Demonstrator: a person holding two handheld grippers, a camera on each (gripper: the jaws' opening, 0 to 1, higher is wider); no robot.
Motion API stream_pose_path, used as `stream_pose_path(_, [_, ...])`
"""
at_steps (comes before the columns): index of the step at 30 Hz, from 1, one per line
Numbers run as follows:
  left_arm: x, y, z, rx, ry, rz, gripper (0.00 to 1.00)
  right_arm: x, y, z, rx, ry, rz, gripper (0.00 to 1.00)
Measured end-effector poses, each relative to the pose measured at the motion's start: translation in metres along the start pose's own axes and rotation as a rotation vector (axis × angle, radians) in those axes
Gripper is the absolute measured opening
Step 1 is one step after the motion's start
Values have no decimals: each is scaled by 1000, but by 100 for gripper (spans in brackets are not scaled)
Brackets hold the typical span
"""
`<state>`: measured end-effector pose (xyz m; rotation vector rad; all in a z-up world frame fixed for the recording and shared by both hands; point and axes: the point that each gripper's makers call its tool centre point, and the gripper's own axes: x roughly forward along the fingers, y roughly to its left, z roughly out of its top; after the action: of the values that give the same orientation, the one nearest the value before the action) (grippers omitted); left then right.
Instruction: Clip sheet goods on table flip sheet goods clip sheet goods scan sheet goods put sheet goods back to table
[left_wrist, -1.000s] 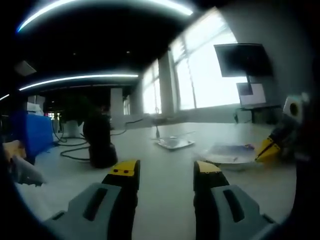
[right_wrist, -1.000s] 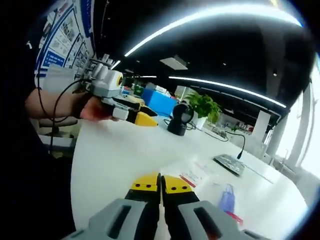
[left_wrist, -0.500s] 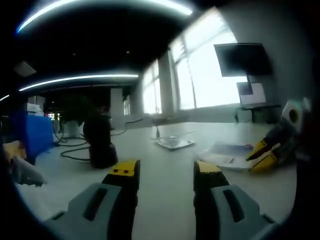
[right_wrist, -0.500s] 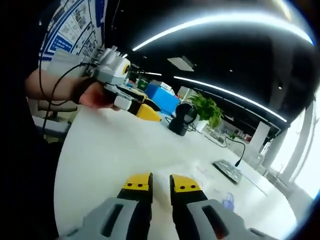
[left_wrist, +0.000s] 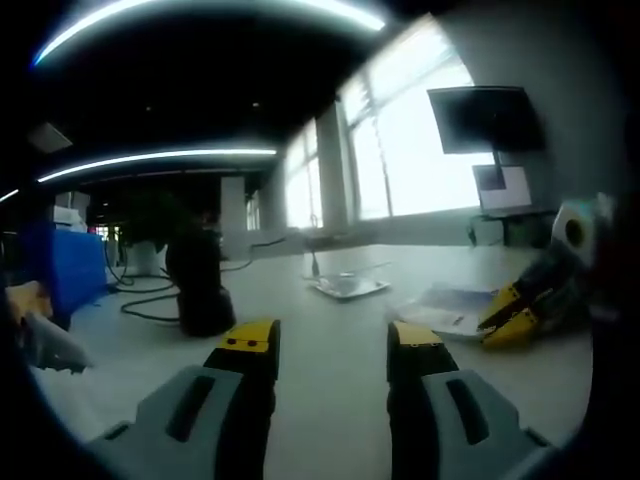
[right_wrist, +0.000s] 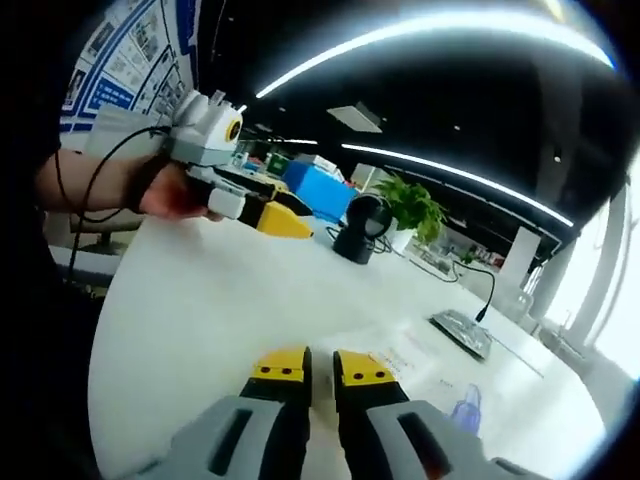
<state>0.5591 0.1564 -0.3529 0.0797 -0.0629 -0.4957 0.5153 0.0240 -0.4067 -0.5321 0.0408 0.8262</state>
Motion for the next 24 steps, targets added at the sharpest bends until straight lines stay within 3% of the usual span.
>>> stream_pose_path(4, [0,0,0,0,-1,-1,35,-2,1,0,-13,4,-5,0])
stream_pose_path(13, [1,0,-1,-2,5,-3,35,-12,-11,13,76,-62,-42,0])
stream_pose_path(20, [2,-1,-3,3,18,1,35,-20,-29,27,299,-148,-59,0])
stream_pose_path(24, [0,2,0,-16,7,16,35,-28,-41,35,319,-184,-92,0])
